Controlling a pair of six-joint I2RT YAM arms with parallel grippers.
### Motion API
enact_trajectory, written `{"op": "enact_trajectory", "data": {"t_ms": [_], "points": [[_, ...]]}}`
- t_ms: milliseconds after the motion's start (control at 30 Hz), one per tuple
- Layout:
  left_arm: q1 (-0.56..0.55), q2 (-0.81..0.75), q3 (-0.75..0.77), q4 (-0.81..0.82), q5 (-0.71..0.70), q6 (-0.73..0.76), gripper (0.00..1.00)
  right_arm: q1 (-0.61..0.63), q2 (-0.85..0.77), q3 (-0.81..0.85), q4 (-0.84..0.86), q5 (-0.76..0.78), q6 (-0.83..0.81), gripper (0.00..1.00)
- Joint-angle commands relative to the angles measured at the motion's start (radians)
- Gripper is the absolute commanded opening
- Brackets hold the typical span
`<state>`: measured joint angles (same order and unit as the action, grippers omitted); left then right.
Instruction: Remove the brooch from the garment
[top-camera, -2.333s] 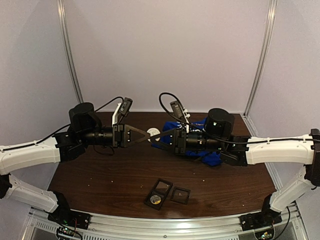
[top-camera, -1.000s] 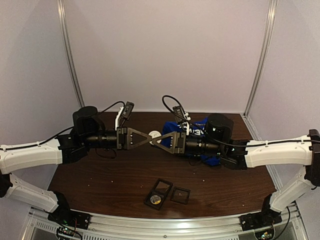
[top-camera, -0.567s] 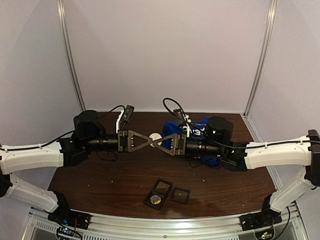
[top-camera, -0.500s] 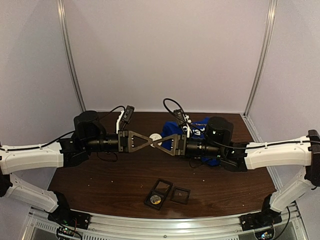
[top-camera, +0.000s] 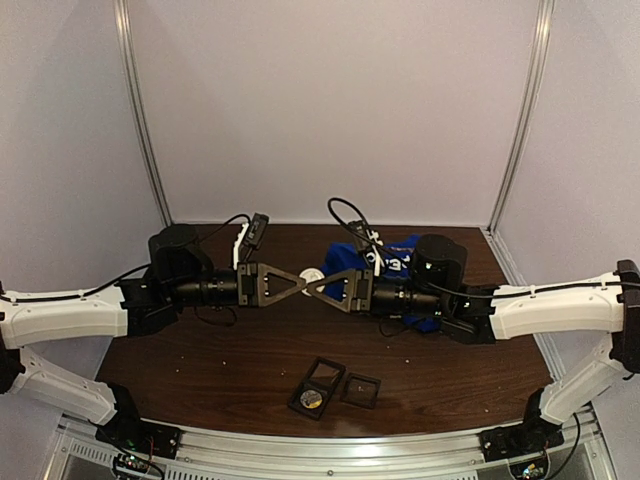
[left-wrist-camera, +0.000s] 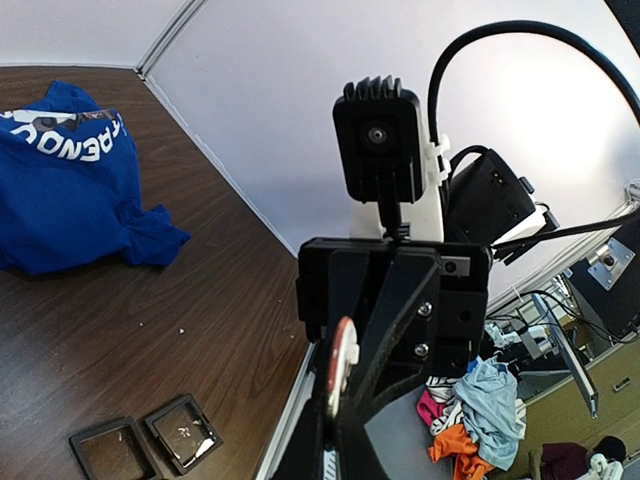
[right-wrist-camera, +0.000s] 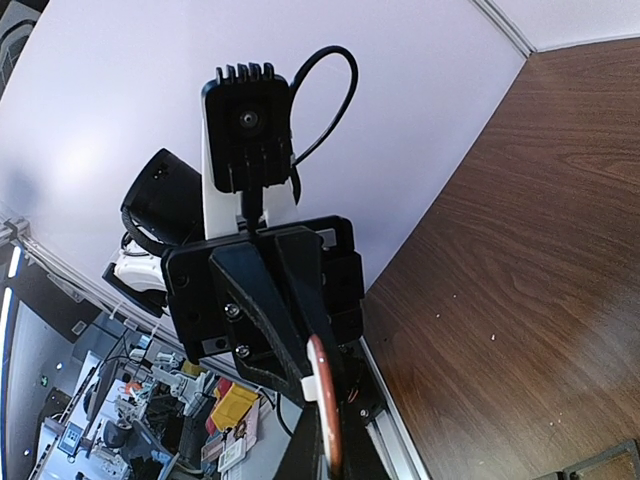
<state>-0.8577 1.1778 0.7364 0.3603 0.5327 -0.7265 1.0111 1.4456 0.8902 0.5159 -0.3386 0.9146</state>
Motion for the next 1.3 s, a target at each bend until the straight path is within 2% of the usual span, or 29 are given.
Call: {"op": "enact_trajectory", "data": {"t_ms": [0,433,633,800,900,1033,1167,1267], "points": [[0.025,-0.095,-0.017,0.116,0.043,0.009,0.0,-0.108,-0.017,-0.045,-0.198,0.258,0.051,0.0],[0.025,-0.096,-0.021,0.144,0.091,0.008,0.0,-0.126,0.006,-0.046,-0.244,0.268,0.103,0.0],[0.026,-0.106,-0.027,0.118,0.037,0.004,0.0,-0.129,-0.001,-0.068,-0.213,0.276,0.113,0.01],[0.025,-0.099,-0.015,0.052,-0.015,0.012,0.0,-0.129,-0.001,-0.073,-0.166,0.239,0.079,0.06],[0.025,-0.086,-0.005,0.02,-0.029,0.016,0.0,-0.129,0.0,-0.069,-0.121,0.189,0.04,0.11],[0.025,-0.065,0.007,-0.016,-0.047,0.016,0.0,-0.129,-0.008,-0.055,-0.033,0.049,-0.036,0.21],[0.026,-0.048,0.018,-0.028,-0.05,0.014,0.0,-0.129,-0.019,-0.025,0.019,-0.119,-0.111,0.39],[0.025,-0.041,0.02,-0.023,-0.041,0.015,0.0,-0.128,-0.035,-0.025,0.008,-0.144,-0.141,0.51]]}}
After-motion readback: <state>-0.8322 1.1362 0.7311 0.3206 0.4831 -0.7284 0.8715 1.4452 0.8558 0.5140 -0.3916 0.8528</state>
